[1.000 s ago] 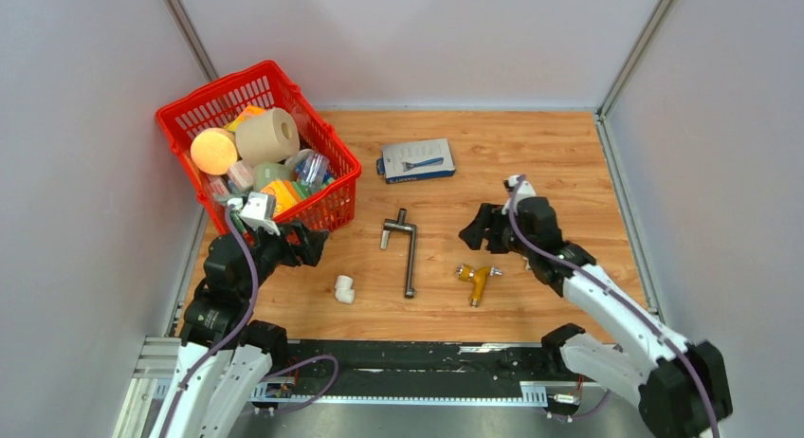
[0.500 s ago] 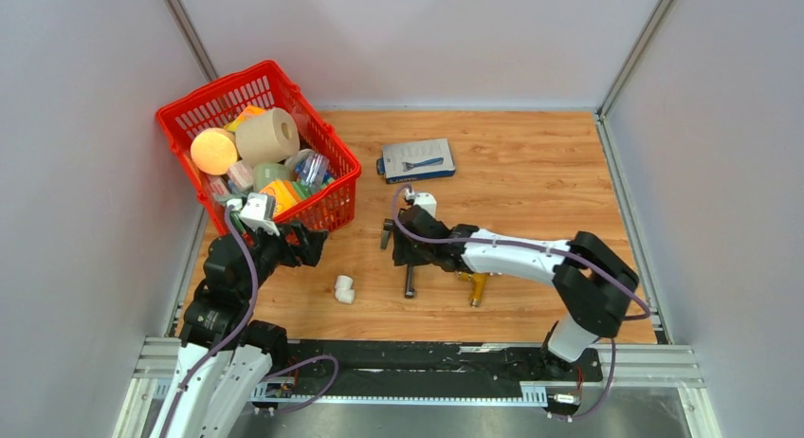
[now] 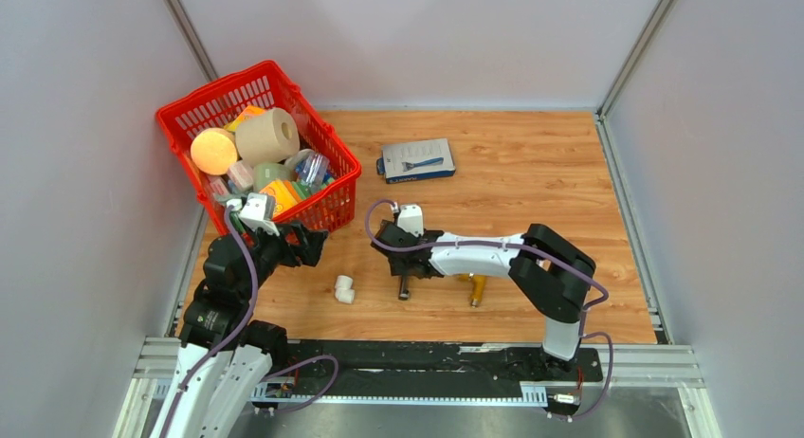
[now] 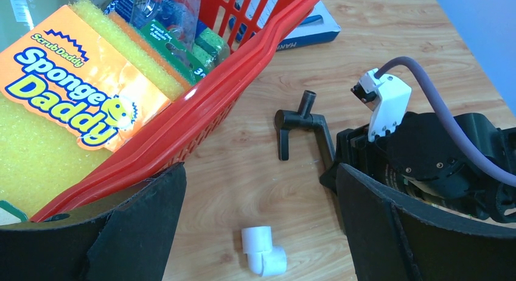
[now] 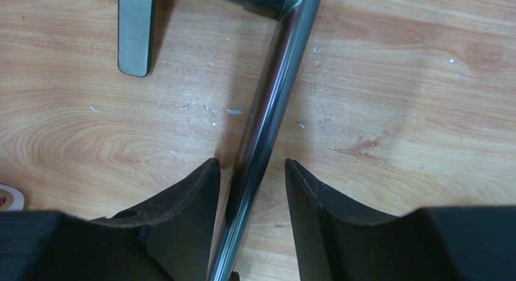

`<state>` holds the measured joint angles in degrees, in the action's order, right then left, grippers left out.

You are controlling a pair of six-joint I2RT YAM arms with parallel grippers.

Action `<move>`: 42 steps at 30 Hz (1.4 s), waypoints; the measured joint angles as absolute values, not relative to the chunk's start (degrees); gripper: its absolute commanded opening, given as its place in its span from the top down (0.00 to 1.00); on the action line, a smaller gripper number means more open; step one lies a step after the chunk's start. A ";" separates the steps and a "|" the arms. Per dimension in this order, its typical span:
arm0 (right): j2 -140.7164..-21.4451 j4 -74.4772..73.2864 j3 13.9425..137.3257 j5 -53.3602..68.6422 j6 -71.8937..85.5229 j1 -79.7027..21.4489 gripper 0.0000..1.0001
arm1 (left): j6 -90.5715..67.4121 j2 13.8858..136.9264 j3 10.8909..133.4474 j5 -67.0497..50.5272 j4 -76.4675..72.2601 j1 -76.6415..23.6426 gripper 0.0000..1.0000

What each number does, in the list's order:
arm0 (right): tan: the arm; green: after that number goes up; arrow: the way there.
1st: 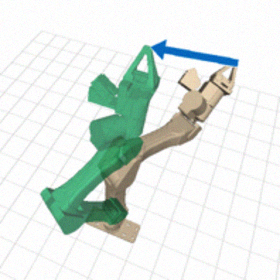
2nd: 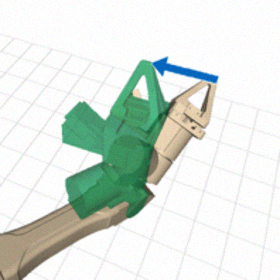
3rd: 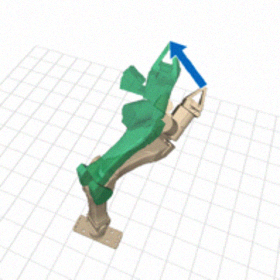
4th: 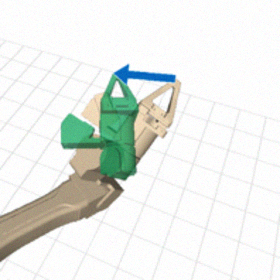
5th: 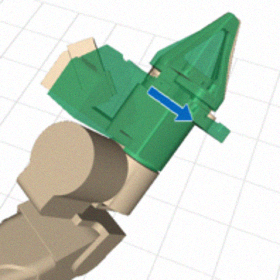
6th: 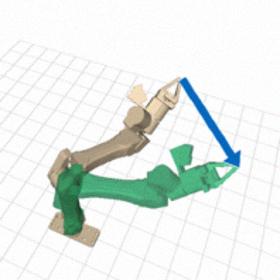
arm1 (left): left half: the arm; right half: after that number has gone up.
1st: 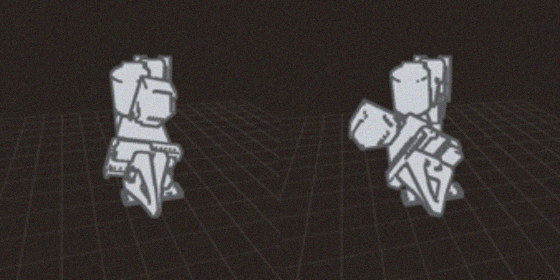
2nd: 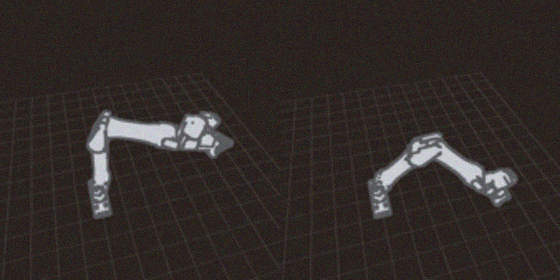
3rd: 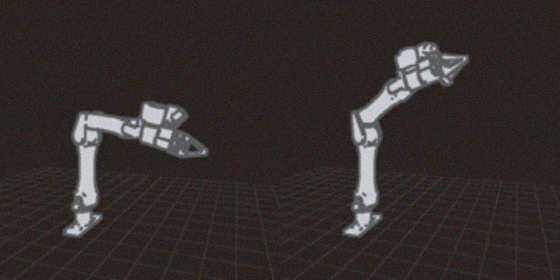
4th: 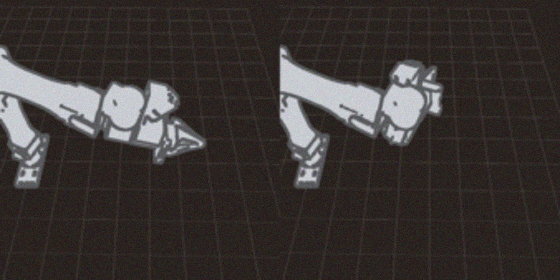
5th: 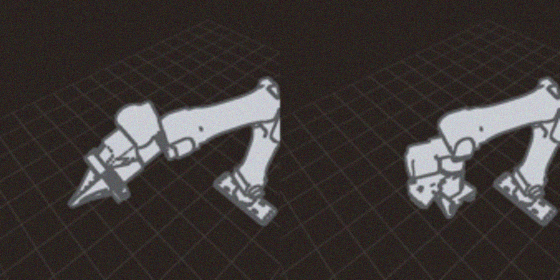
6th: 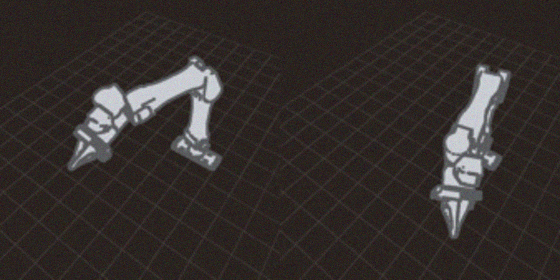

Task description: Install the water faucets

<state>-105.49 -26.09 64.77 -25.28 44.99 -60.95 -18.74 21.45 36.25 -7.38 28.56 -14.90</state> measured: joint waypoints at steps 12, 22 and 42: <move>-106.17 -25.85 65.32 -26.55 43.94 -60.95 0.91 | -18.94 21.50 36.27 -7.44 28.60 -14.90 0.01; -100.49 -27.11 62.89 -27.44 37.95 -60.95 1.00 | -23.70 28.82 45.65 -14.46 29.34 -14.87 0.02; -61.84 -12.23 51.75 -28.25 13.61 -61.82 1.00 | -34.92 47.94 53.23 -22.04 13.43 -25.96 0.02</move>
<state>-61.84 -12.23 51.75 -28.25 13.61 -61.82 -34.92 47.94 53.23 -22.04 13.43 -25.96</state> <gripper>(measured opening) 0.143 0.980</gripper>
